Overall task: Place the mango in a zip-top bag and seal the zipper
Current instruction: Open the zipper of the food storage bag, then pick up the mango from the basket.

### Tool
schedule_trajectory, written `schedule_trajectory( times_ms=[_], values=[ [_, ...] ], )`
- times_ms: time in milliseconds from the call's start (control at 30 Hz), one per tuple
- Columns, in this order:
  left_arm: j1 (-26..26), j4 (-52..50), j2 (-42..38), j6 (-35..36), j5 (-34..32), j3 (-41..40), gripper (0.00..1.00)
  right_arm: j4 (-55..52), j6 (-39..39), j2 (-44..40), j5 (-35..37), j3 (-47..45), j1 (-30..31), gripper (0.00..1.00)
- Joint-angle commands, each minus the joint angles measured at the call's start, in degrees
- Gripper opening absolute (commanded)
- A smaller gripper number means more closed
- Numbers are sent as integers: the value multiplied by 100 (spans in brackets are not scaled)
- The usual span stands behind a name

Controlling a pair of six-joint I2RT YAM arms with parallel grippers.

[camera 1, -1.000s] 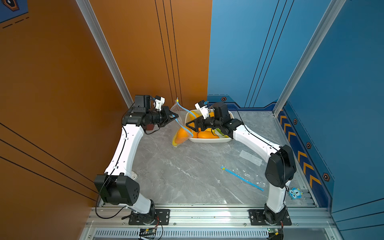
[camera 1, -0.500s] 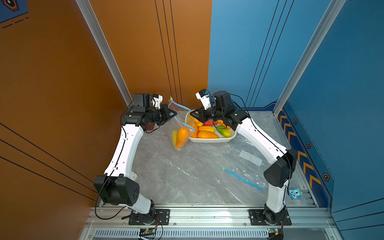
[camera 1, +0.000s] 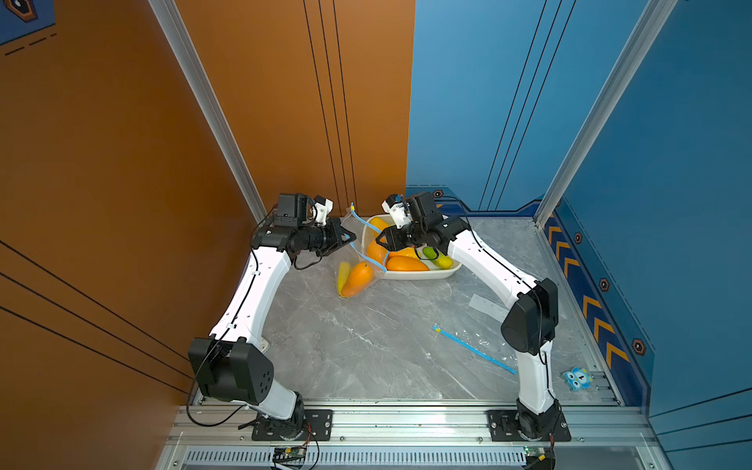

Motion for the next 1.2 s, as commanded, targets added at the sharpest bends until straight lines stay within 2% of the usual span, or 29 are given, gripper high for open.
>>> schedule_trajectory(
  times_ms=[0, 67, 133, 267, 300, 367, 433, 500, 600, 700, 767, 833, 933, 1167],
  values=[
    [109, 82, 131, 171, -59, -150, 0, -311, -122, -133, -296, 94, 107, 19],
    [168, 99, 128, 222, -287, -266, 0, -270, -161, -404, -227, -201, 71, 11],
    [228, 95, 111, 309, -393, -402, 0, -44, -83, -706, -257, -571, -18, 11],
    [264, 99, 131, 448, -428, -605, 0, 500, 122, -954, -758, -1147, -224, 22],
    [249, 99, 124, 466, -459, -640, 0, 513, 100, -957, -850, -1164, -262, 29],
    [197, 99, 87, 476, -544, -694, 0, 713, 137, -1082, -1065, -1339, -395, 72],
    [124, 100, 38, 517, -606, -703, 0, 1040, 203, -1291, -1345, -1645, -624, 77],
    [78, 96, -9, 535, -707, -705, 0, 1344, 252, -1525, -1391, -1912, -866, 89],
    [52, 91, -27, 570, -853, -646, 0, 1215, 101, -1549, -722, -1897, -1207, 96],
    [20, 69, -45, 601, -1005, -527, 0, 96, -656, -806, 785, -886, -1358, 98],
    [-40, 65, -56, 625, -1184, -485, 0, -659, -892, -68, 1365, 46, -1495, 96],
    [-149, 49, -46, 683, -1356, -472, 0, -1233, -1008, 809, 1621, 1003, -1636, 94],
    [-335, 43, -43, 733, -1763, -509, 0, -1740, -1274, 1672, 2039, 2095, -1662, 93],
    [-405, 54, 83, 780, -1553, -489, 0, -1732, -1718, 2841, 2295, 3323, -1701, 94]
  ],
)
